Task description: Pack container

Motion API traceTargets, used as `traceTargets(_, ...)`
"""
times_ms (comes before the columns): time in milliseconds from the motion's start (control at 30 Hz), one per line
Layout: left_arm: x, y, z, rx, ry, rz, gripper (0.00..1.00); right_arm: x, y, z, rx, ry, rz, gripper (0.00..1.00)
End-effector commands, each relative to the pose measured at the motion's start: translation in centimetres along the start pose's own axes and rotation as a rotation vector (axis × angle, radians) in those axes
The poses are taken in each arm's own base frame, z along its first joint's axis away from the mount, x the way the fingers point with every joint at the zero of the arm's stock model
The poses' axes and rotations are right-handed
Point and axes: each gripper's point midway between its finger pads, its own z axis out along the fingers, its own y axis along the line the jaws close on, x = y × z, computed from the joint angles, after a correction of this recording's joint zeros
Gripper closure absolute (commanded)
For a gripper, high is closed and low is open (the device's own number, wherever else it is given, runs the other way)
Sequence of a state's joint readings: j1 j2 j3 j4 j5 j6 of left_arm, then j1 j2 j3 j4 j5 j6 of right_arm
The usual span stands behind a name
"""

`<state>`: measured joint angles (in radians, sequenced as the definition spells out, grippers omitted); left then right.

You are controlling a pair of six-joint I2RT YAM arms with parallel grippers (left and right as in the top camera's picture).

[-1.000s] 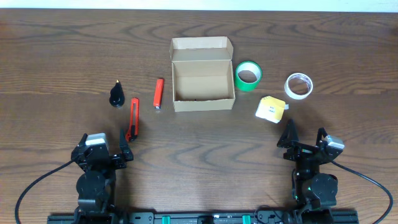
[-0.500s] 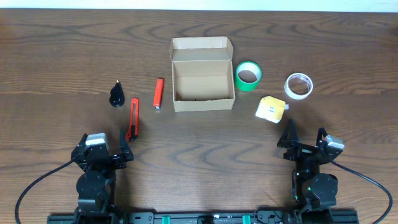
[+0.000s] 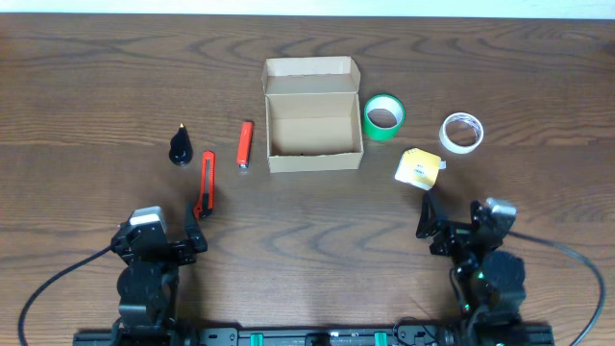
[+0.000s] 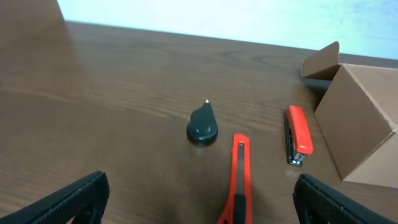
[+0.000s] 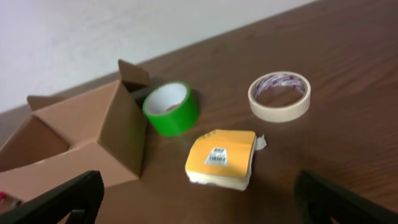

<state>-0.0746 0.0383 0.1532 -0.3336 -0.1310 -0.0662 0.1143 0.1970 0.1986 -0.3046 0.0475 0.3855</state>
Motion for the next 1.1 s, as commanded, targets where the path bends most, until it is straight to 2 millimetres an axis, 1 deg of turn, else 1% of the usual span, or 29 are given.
traceTargets(0, -2.4, 0.1, -0.7, -0.012, -0.009, -0.067, 0.05, -3.3, 2.2, -0.4, -0.03, 0.043, -0.028, 0.01)
traceTargets(67, -3.6, -0.1, -0.7, -0.015, 0.009, -0.063, 0.05, -4.4, 3.4, 0.1, -0.033, 0.137, -0.028, 0.01)
traceTargets(133, -5.1, -0.2, -0.7, -0.026, 0.032, -0.054, 0.05, -5.5, 4.8, 0.6, -0.051, 0.228, -0.025, 0.01)
traceTargets(200, -6.5, 0.2, -0.5, -0.069, 0.081, -0.042, 0.05, -6.9, 5.9, 1.2, -0.042, 0.319, -0.032, 0.01)
traceTargets(267, -7.7, 0.1, 0.1, -0.087, 0.148, -0.012, 0.05, -8.7, 7.4, 1.9, -0.054, 0.412, -0.052, 0.01)
traceTargets(300, -8.2, -0.1, 0.5, -0.089, 0.177, 0.007, 0.05, -9.3, 7.9, 2.2, -0.062, 0.44, -0.067, 0.01)
traceTargets(367, -9.3, -0.4, 1.5, -0.095, 0.233, 0.036, 0.05, -11.3, 9.5, 3.1, -0.096, 0.471, -0.071, 0.01)
traceTargets(400, -9.9, -0.6, 2.0, -0.097, 0.25, 0.041, 0.05, -12.3, 10.3, 3.7, -0.118, 0.477, -0.081, 0.01)
traceTargets(467, -11.3, -1.1, 3.3, -0.096, 0.275, 0.044, 0.05, -14.1, 11.3, 5.5, -0.141, 0.458, -0.114, 0.01)
traceTargets(533, -12.5, -1.8, 4.5, -0.069, 0.292, 0.043, 0.05, -14.9, 11.5, 7.5, -0.143, 0.464, -0.141, 0.01)
traceTargets(633, -13.3, -2.1, 6.0, -0.05, 0.337, 0.037, 0.05, -14.6, 10.9, 10.9, -0.123, 0.538, -0.113, 0.01)
traceTargets(700, -13.3, -1.4, 6.8, -0.075, 0.38, 0.03, 0.05, -13.7, 10.2, 13.4, -0.121, 0.617, -0.095, 0.01)
traceTargets(733, -13.1, -0.7, 7.3, -0.094, 0.407, 0.022, 0.05, -12.9, 9.9, 14.6, -0.139, 0.672, -0.092, 0.01)
traceTargets(767, -13.0, -0.4, 7.4, -0.103, 0.42, 0.018, 0.05, -12.5, 9.8, 15.2, -0.151, 0.698, -0.077, 0.01)
traceTargets(833, -12.3, 1.0, 7.6, -0.137, 0.467, 0.0, 0.05, -11.6, 9.9, 16.5, -0.196, 0.743, -0.034, 0.01)
traceTargets(933, -11.2, 3.0, 7.6, -0.181, 0.515, -0.04, 0.05, -10.9, 9.6, 19.0, -0.231, 0.735, -0.019, 0.01)
traceTargets(1000, -10.9, 4.3, 7.3, -0.214, 0.532, -0.063, 0.05, -10.6, 9.0, 20.1, -0.218, 0.729, -0.018, 0.01)
traceTargets(1067, -10.7, 5.3, 7.1, -0.241, 0.538, -0.079, 0.05, -10.2, 7.9, 20.9, -0.151, 0.738, -0.005, 0.02)
